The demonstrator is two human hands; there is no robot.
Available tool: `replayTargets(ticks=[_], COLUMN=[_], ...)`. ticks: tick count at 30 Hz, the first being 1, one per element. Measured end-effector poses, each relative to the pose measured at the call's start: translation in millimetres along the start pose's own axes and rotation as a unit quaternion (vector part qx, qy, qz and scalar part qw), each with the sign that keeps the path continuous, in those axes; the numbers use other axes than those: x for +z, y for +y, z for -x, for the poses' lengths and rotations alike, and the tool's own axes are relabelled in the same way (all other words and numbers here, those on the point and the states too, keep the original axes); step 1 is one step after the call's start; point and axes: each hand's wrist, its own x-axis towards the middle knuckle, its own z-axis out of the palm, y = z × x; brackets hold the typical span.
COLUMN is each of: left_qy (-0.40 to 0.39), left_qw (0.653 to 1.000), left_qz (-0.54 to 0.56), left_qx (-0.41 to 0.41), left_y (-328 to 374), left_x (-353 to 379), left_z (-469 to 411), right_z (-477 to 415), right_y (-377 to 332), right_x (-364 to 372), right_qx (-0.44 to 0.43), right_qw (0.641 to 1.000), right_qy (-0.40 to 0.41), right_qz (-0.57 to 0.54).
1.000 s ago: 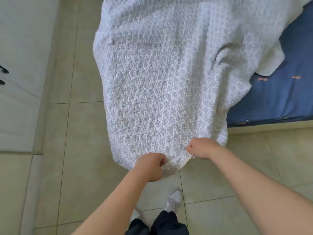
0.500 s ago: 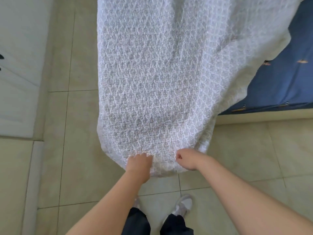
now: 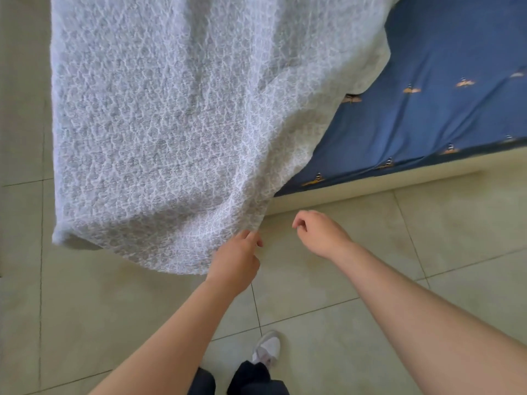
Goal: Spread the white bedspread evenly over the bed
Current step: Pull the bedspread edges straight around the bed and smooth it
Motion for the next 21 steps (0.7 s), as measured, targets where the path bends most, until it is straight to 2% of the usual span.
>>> replayTargets(ticks=[6, 10, 13, 17, 21], left_qy=[0.077, 0.165, 0.125, 0.122, 0.172], left_qw=[0.995, 0.982, 0.985, 0.979, 0.983], left_qz=[-0.037, -0.044, -0.083, -0.159, -0.047], left_qx=[0.054, 0.076, 0.079, 0.037, -0.043], left_y=[61.4, 85.5, 91.4, 94.7, 73.6], left_x=[13.8, 9.0, 0.3, -16.5, -58.5], left_z=[-51.1, -91.0, -121.2, -155.1, -183.6], right_z=[-21.7, -46.6, -62.1, -90.0, -122.4], right_y=[49.1, 60.9, 62.6, 59.3, 42.7], right_x=[-35.1, -51.9, -63.1, -80.0, -98.8], right_qx=[-0.005, -0.009, -0.014, -0.02, -0.012], right_qw=[1.0, 0.999, 0.998, 0.999, 0.999], right_qy=[0.007, 0.014, 0.024, 0.008, -0.009], right_qz=[-0.01, -0.043, -0.055, -0.037, -0.032])
